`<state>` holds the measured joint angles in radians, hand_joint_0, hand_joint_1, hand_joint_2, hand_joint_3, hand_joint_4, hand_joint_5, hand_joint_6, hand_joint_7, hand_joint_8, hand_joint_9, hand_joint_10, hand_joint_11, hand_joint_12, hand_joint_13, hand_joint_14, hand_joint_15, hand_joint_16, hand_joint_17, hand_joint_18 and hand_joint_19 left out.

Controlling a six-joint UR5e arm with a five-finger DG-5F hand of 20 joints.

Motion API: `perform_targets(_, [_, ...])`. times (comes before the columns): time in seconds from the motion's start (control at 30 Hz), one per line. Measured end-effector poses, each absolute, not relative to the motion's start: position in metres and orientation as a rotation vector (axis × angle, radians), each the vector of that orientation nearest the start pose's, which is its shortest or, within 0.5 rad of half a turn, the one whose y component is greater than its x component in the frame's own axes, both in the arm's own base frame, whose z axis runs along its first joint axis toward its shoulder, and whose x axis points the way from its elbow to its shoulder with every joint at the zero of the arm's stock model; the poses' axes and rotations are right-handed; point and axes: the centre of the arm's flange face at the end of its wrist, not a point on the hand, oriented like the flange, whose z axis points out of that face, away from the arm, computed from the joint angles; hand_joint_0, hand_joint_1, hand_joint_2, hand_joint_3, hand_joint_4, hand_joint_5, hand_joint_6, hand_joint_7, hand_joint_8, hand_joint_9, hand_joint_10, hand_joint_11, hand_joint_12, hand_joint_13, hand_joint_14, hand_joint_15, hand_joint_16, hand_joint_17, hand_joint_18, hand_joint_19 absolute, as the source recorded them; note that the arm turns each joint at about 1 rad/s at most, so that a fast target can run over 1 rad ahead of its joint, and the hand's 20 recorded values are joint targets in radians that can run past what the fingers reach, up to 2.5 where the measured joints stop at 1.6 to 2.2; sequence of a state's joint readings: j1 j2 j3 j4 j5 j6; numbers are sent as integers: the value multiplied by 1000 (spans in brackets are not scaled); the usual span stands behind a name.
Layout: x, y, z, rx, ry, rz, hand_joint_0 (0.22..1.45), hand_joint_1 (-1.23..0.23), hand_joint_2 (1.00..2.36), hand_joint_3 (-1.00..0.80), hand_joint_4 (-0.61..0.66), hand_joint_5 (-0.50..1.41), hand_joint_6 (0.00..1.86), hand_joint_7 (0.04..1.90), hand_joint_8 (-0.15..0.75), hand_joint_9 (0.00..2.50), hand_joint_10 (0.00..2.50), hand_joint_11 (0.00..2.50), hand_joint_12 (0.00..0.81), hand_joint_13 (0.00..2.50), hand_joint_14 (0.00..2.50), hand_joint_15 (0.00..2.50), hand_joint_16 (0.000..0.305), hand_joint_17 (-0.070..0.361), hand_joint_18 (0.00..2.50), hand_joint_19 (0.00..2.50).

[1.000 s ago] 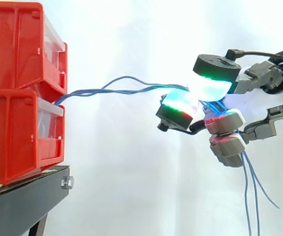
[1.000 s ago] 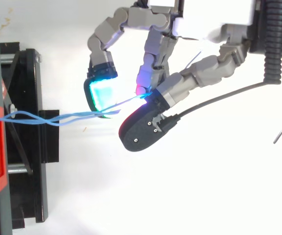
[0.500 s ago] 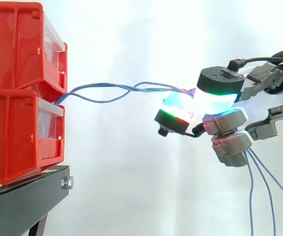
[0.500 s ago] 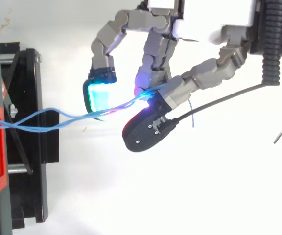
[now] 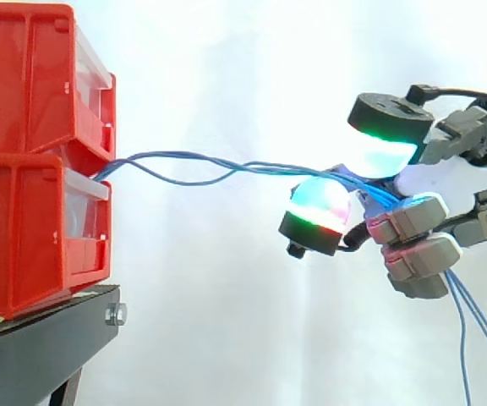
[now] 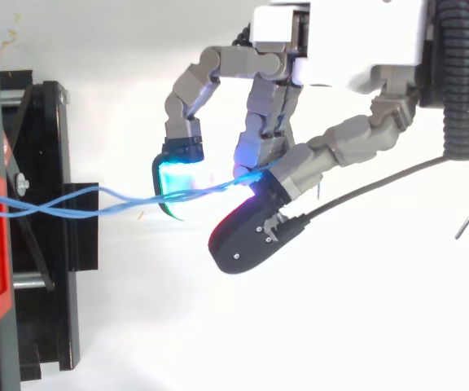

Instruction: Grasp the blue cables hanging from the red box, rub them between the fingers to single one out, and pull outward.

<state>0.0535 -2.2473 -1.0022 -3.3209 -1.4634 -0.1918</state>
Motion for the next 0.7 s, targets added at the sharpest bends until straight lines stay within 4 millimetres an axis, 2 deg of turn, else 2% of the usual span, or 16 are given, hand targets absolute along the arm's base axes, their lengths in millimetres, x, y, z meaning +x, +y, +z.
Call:
perform_targets(0.17, [729, -105, 328, 1263, 1491, 879, 545, -661, 1000, -500, 17, -194, 901, 843, 163, 1349, 14, 1340, 281, 1286, 33, 1158, 44, 99, 1077, 916])
perform_targets(0.27, [729, -105, 329, 1263, 1490, 880, 580, -656, 1005, -429, 7, -193, 898, 858, 161, 1351, 16, 1333, 277, 1285, 33, 1165, 43, 96, 1072, 920])
perform_targets(0.5, [726, -105, 338, 1259, 1489, 884, 629, -771, 1015, -254, -53, -192, 905, 895, 156, 1338, 17, 1346, 278, 1257, 34, 1150, 42, 95, 1063, 909])
perform_targets(0.6, [723, -105, 340, 1264, 1497, 880, 672, -827, 1015, -273, -112, -195, 913, 923, 161, 1266, 19, 1264, 290, 1120, 34, 1058, 41, 92, 978, 867])
perform_targets(0.67, [722, -105, 341, 1266, 1501, 878, 705, -856, 1012, -339, -157, -190, 924, 885, 167, 1146, 22, 1068, 290, 937, 31, 852, 38, 84, 827, 746])
perform_targets(0.7, [722, -105, 342, 1267, 1502, 877, 708, -861, 1012, -345, -157, -189, 924, 887, 166, 1114, 24, 1021, 294, 935, 31, 832, 37, 84, 826, 736])
